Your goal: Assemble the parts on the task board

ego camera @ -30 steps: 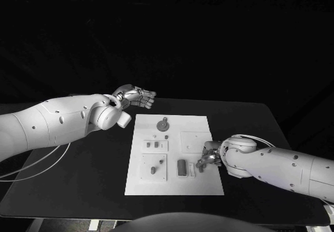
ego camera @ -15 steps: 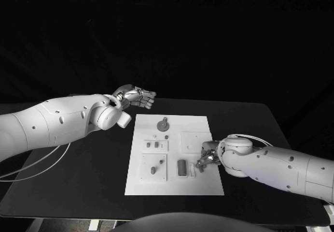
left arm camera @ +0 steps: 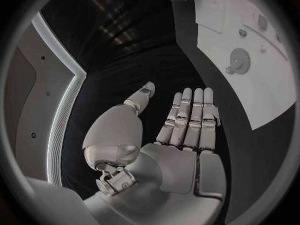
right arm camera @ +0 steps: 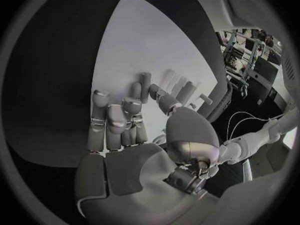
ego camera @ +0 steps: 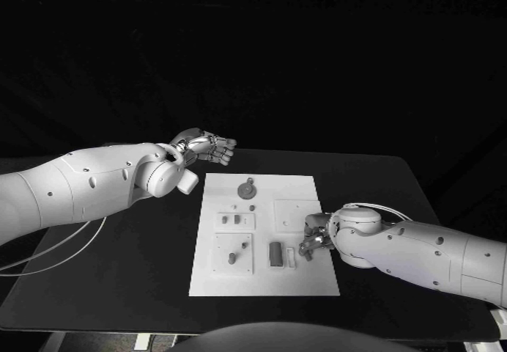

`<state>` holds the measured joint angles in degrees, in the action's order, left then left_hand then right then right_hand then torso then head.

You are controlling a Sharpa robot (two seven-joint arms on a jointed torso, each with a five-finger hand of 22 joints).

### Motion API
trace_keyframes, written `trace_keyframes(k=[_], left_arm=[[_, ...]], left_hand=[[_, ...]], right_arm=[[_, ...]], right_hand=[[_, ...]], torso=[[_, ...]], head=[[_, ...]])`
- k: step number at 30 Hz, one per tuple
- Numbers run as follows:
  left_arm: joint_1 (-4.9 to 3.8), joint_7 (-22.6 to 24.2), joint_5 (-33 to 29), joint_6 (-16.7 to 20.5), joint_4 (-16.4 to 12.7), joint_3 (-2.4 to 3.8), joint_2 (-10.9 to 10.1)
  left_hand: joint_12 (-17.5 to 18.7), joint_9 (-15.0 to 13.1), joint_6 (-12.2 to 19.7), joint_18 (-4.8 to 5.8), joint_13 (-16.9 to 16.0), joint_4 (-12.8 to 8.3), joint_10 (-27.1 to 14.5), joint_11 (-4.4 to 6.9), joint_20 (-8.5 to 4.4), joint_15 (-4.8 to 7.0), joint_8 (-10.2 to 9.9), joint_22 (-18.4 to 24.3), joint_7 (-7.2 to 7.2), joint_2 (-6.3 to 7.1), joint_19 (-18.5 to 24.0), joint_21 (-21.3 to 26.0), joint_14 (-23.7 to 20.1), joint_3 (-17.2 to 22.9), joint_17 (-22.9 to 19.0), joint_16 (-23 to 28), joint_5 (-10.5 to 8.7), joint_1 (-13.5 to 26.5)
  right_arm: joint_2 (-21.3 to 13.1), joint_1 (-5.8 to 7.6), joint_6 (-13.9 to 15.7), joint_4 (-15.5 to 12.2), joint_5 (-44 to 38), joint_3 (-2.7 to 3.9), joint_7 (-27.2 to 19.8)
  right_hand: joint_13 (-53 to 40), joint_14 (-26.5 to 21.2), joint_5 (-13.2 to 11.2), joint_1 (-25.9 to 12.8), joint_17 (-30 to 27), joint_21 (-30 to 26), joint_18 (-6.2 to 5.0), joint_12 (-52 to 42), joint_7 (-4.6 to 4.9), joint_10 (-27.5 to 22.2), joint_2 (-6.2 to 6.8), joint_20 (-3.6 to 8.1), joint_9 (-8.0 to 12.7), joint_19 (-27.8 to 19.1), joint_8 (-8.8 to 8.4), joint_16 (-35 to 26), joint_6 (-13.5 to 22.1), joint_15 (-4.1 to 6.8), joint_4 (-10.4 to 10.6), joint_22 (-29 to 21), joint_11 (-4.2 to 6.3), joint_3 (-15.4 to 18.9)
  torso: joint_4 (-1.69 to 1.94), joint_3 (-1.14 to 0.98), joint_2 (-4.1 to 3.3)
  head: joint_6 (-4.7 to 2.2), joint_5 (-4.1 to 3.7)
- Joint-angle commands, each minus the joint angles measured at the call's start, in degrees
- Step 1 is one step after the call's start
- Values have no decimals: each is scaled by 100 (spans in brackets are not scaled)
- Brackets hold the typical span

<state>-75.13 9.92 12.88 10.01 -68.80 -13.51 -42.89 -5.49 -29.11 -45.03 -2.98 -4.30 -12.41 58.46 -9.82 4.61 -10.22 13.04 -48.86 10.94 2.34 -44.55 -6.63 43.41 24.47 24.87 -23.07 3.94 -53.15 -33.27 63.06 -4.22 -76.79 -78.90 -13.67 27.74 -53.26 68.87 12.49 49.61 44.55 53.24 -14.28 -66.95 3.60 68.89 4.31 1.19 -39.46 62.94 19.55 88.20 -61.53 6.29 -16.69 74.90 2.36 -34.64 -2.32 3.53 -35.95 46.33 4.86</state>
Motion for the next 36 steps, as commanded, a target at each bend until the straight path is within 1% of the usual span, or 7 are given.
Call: trace_keyframes(k=[1, 5, 9, 14, 23, 32, 36], left_arm=[[-6, 30, 18, -72, -13, 4, 8], [-6, 28, 21, -70, -12, 4, 10], [-6, 28, 24, -66, -9, 4, 12], [-6, 25, 34, -65, -9, 4, 4], [-6, 26, 37, -63, -13, 4, -3], [-6, 25, 53, -65, -19, 4, -7], [-6, 22, 57, -62, -19, 4, -11]], left_hand=[[37, 10, 28, -103, 7, 10, -8, -9, -5, -8, 37, -7, 7, 27, 40, 7, -19, -12, 6, 36, -25, -17], [37, 10, 28, -103, 7, 10, -8, -9, -5, -8, 37, -7, 8, 27, 40, 7, -18, -12, 7, 36, -25, -18], [37, 10, 28, -103, 7, 10, -8, -10, -5, -8, 37, -8, 8, 27, 41, 7, -17, -12, 8, 36, -25, -19], [36, 11, 27, -102, 6, 13, -7, -11, -4, -9, 38, -10, 10, 25, 41, 7, -16, -13, 10, 36, -25, -17], [36, 11, 26, -102, 6, 17, -6, -11, -3, -10, 40, -11, 10, 24, 41, 6, -15, -15, 12, 37, -26, -12], [36, 12, 27, -102, 7, 19, -6, -11, -3, -10, 41, -12, 9, 26, 41, 6, -14, -16, 14, 38, -26, -10], [36, 12, 27, -103, 7, 19, -6, -11, -3, -10, 41, -13, 8, 27, 42, 6, -14, -16, 14, 38, -26, -10]], right_arm=[[-28, -56, -189, 39, -147, -48, 140], [-63, -56, -88, -1, -58, -48, 66], [-122, -56, 62, -28, 541, -46, -40], [-277, -54, 252, -205, 997, -36, -148], [-442, -3, 363, -396, 1229, -9, -162], [-526, 26, 557, -579, 1590, 55, -122], [-509, 26, 653, -557, 1753, 73, -84]], right_hand=[[-6, -47, 45, 166, 3, 25, -72, 25, 51, -14, -49, -4, 966, -36, -59, -9, 22, -7, -7, 87, -9, -11], [-6, -45, 109, 235, 3, 29, -72, 25, 49, -9, -72, -11, 961, -39, -55, -8, 18, -11, -6, 87, -7, -5], [-4, -42, 221, 204, 1, 30, -72, 29, 50, 0, -143, -30, 957, -37, -51, -11, 11, -18, 10, 83, -9, 31], [4, -36, 276, 92, -3, 24, -72, 40, 49, 7, -225, -44, 959, -30, -52, -17, 1, -18, 31, 73, -7, 65], [14, -31, 293, 54, -8, 21, -72, 52, 44, 16, -256, -45, 961, -24, -48, -24, -14, -13, 38, 68, -3, 63], [18, -21, 297, 26, -9, 25, -72, 56, 39, 28, -251, -43, 962, -11, -45, -24, -27, -7, 40, 65, 3, 68], [20, -17, 293, 15, -9, 26, -72, 57, 37, 32, -237, -41, 964, -4, -45, -24, -30, -4, 38, 65, 5, 71]], torso=[[0, 0, -1], [2, -1, 0], [5, -1, -1], [0, -3, 0], [-3, -2, 0], [-1, -2, -2], [-2, -3, -2]], head=[[-3, -3], [-23, -1], [-38, 5], [-36, 12], [-31, 26], [-19, 20], [-17, 16]])
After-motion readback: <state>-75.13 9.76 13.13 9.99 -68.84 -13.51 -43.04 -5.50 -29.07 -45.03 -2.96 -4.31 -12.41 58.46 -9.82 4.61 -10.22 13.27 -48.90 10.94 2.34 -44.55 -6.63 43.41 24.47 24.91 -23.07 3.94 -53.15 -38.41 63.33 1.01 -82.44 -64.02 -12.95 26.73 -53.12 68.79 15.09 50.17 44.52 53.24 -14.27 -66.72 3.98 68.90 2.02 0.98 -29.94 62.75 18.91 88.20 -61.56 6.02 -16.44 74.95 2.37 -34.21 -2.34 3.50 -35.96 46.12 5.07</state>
